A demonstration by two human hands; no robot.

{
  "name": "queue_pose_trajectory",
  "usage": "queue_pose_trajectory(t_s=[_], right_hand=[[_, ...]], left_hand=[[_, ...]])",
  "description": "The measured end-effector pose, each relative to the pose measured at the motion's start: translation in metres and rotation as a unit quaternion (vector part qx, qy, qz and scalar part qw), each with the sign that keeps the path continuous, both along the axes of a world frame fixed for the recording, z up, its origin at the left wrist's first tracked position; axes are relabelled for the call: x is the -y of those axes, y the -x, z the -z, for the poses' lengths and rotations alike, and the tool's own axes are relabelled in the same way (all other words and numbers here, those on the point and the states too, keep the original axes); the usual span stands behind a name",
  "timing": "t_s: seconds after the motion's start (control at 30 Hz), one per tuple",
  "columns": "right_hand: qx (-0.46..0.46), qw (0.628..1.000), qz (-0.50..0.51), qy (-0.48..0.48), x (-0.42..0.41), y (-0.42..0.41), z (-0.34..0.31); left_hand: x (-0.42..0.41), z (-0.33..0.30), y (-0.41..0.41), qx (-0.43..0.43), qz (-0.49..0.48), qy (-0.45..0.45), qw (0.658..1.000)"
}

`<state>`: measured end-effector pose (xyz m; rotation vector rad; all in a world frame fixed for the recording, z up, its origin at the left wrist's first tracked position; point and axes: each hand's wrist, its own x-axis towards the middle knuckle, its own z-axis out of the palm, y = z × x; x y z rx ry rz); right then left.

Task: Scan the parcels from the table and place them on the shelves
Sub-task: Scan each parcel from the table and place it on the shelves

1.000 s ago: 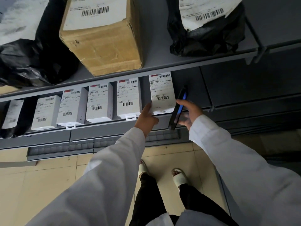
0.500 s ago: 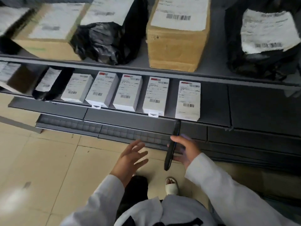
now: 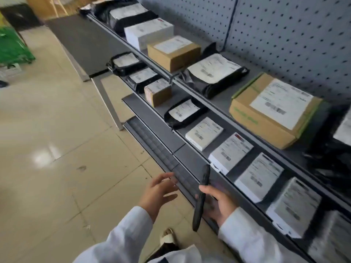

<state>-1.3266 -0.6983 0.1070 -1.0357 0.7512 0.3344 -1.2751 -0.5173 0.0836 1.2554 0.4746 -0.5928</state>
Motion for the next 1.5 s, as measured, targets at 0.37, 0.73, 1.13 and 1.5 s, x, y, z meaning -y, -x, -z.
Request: queue_pose_trajectory(t_s=[0.37,0.73,1.13,1.5], right_hand=[[-0.025,0.991,-0.134,-0.007,-0.124,-0.191,0.017],[-0.004,0.973,-0.221,-0.066,-0.278,-0.430,0.024],[0.022,0.961,-0.267,-0.076,-0.389,-0.629,0.025],[-0.009,0.982,-0.186,0.002,-0.517,-0.811,0.016]], left_hand=[[-0.150,-0.013,-0.118,0.013,-0.184,-0.010,0.983],[-0.286,-0.039,-0.292,-0.020,-0.246,-0.103,0.964],[-0.385,-0.010,-0.458,-0.062,-0.294,-0.081,0.950],[-0.549,-0.008,-0.702,-0.023,-0.235,-0.053,0.970]])
